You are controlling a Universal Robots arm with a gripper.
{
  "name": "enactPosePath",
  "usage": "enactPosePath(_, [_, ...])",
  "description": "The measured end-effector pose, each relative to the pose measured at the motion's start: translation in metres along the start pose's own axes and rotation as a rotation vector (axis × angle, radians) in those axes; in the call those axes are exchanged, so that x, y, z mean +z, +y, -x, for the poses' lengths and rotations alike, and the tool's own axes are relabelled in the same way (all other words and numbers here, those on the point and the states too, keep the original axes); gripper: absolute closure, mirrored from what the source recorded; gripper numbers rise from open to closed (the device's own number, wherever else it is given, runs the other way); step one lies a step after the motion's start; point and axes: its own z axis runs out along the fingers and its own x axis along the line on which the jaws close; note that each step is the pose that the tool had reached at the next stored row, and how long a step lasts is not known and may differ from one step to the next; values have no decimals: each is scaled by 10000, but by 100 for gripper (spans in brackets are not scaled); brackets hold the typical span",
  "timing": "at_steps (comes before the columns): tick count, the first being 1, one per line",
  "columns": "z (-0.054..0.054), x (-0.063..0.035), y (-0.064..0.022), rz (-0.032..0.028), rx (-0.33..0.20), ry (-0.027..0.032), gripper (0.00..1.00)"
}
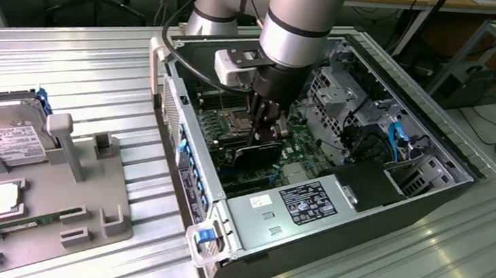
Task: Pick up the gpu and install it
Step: 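Insert the gpu into the slot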
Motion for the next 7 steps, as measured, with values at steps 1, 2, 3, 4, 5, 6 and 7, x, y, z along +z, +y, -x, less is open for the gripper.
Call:
enactPosePath(1, [0, 0, 0, 1, 0, 1, 89])
enactPosePath(2, [0, 0, 0, 0, 0, 1, 89])
enactPosePath(3, [0, 0, 0, 0, -1, 1, 89])
enactPosePath(4, [0, 0, 1, 1, 0, 1, 89])
enactPosePath(5, [0, 0, 1, 0, 0, 1, 89])
enactPosePath(6, [0, -1, 1, 1, 0, 1, 89])
enactPosePath(7, [0, 0, 1, 1, 0, 1, 89])
